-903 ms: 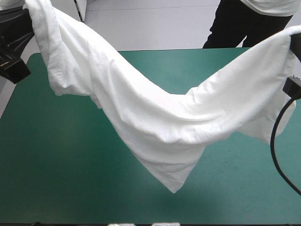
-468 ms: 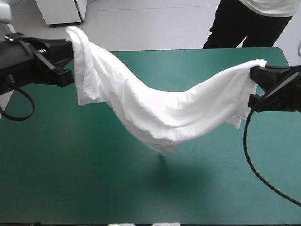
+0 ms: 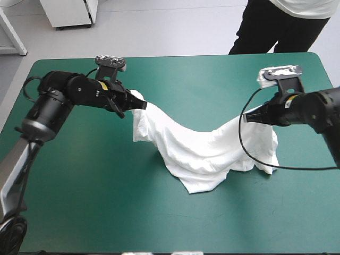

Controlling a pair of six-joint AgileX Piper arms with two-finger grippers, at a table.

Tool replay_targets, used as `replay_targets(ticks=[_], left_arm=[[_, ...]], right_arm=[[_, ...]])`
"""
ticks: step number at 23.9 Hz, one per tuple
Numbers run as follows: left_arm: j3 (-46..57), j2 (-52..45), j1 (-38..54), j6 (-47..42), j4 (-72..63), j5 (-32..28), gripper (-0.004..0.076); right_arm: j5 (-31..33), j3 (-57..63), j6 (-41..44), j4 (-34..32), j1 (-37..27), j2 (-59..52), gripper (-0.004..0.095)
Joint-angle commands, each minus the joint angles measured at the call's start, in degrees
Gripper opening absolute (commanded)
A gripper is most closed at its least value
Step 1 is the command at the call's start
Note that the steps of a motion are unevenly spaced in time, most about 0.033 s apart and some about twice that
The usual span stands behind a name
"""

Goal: Fold the cloth

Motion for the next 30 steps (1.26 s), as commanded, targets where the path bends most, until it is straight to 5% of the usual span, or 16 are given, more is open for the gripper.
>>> replay_targets(ticks=[1, 16, 18, 21, 22, 25, 30], left_arm=[[-1.2, 2.8, -0.3, -0.6, 3.8, -8.5, -0.001], [-1.3, 18.1, -0.3, -6.5, 9.7, -13.9, -0.001], [-1.3, 19.0, -0.3, -9.7, 11.5, -14.5, 0.0004], [-1.3, 19.5, 0.0, -10.3, 10.4, -13.8, 0.0131], [-1.3, 19.6, 0.3, -10.2, 8.5, -12.9, 0.0273], [-2.7, 19.6, 0.3, -9.9, 7.9, -8.7, 0.0573], [-10.5, 19.3, 0.3, -8.1, 9.7, -0.2, 0.057]], right_arm=[[-10.1, -0.3, 1.9, -3.6, -0.1, 4.4, -0.0017], [-17.7, -0.3, 9.4, -2.1, -1.9, 25.8, -0.0016], [-17.7, -0.4, 7.5, -1.6, -3.3, 26.5, 0.0049], [-16.0, -1.3, 4.7, 0.9, -4.1, 26.7, 0.0246], [-15.4, -2.1, 3.6, 4.1, -4.7, 26.7, 0.0431], [-13.3, -4.4, 3.3, 5.4, -4.7, 26.7, 0.0631], [-8.9, -9.1, 3.3, 5.0, -4.7, 24.6, 0.058]])
